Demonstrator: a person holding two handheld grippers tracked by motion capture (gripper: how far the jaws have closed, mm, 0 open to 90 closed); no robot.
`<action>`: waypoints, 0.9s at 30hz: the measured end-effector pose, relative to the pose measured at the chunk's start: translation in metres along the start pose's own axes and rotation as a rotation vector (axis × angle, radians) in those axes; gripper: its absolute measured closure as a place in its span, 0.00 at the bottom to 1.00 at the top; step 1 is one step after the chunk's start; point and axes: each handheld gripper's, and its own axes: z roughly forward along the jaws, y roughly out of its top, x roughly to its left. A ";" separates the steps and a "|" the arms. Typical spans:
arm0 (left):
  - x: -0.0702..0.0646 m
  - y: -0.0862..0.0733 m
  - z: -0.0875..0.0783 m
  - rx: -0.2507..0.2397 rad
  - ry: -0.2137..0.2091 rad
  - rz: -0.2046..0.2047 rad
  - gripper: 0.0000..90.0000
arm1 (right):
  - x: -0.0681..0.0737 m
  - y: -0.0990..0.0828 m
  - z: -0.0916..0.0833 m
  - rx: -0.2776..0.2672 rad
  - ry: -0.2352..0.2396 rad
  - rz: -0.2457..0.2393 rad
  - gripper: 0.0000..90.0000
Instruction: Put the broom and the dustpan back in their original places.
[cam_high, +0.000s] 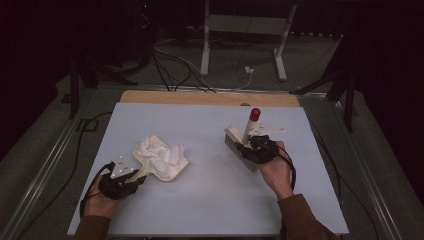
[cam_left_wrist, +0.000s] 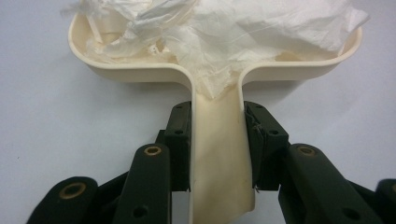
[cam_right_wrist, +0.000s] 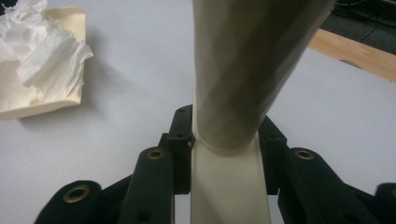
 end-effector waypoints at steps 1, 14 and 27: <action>0.000 0.000 0.000 0.000 0.002 -0.006 0.74 | -0.001 0.000 0.000 0.001 0.001 -0.001 0.74; 0.000 -0.008 -0.001 -0.012 0.071 -0.064 0.74 | -0.014 -0.007 -0.008 0.020 0.054 -0.039 0.74; -0.001 -0.009 -0.001 -0.003 0.108 -0.095 0.74 | -0.034 -0.019 -0.019 0.045 0.091 -0.084 0.74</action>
